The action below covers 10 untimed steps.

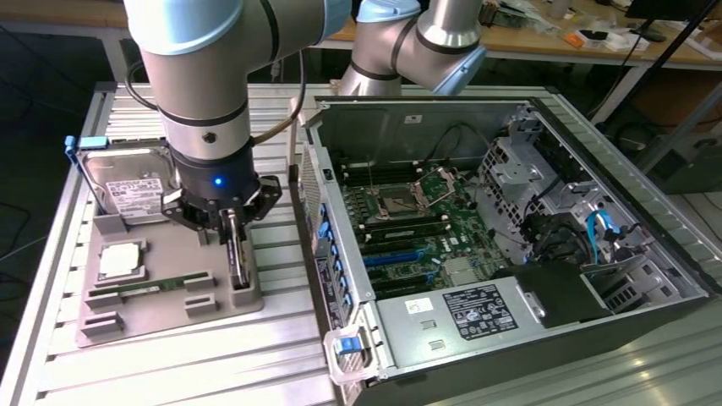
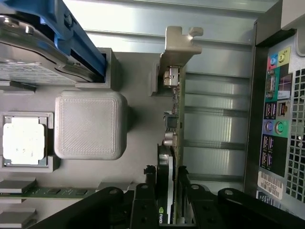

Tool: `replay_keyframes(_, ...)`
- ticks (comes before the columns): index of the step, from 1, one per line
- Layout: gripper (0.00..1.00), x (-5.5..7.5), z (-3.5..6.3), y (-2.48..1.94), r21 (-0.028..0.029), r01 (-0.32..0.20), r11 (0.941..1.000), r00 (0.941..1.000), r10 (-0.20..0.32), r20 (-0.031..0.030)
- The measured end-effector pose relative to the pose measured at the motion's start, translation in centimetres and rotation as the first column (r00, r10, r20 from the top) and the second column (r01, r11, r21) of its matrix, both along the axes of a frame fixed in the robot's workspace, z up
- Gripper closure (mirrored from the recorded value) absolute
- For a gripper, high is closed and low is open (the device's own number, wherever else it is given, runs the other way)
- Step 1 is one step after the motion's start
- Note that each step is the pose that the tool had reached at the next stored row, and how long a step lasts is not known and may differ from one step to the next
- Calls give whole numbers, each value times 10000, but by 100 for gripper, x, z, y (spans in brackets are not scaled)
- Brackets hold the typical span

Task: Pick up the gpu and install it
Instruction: 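Pick up the gpu and move the gpu toward the slot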

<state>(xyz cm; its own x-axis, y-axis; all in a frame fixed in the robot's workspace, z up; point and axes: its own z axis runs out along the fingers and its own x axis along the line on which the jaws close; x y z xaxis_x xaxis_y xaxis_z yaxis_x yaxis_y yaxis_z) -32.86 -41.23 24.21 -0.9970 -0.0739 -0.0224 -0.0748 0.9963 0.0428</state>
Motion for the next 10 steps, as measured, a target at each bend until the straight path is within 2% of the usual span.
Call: replay_keyframes(10, 73, 0, 0, 0, 0, -1, 10000, 10000, 1, 0)
